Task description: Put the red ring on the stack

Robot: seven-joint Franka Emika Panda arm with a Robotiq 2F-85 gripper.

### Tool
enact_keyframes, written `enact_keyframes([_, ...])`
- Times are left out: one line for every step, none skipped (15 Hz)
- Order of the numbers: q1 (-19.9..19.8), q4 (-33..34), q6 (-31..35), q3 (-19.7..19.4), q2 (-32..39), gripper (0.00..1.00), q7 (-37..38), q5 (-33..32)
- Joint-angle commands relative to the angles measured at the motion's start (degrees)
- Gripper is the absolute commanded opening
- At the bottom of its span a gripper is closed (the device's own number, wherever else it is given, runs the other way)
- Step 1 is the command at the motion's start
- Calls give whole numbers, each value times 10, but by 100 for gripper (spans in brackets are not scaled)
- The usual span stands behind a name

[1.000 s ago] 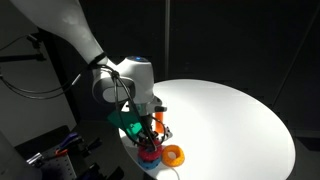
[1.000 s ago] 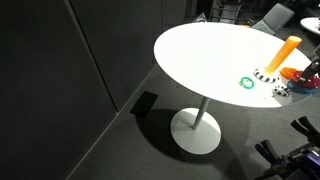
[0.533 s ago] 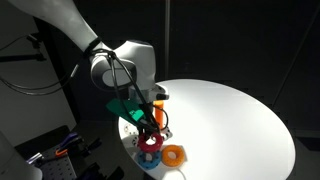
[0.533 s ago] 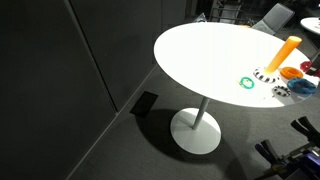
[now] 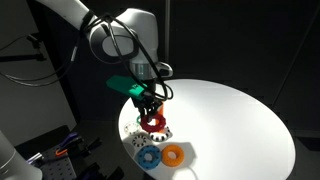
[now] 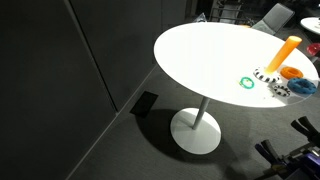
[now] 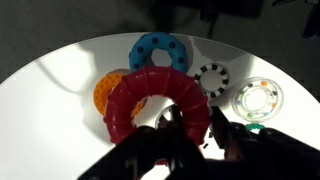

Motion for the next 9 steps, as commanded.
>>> enact_keyframes([12,30,-47,1,-25,11,17,-9])
enact_keyframes([15,39,-56,1,-27,11,16,-7])
enact_keyframes([19,47,-63,2,-28,11,17,-6])
enact_keyframes([22,55,-70,3,-28,11,18,-5])
enact_keyframes([26,64,-76,4,-26,11,19,-4])
enact_keyframes([29,74,-81,6,-23,11,22,-4])
enact_keyframes([32,83,-83,8,-18,11,23,-3])
enact_keyframes([36,93,-87,9,-12,11,26,-3])
enact_keyframes([39,102,-90,11,-7,11,30,-2])
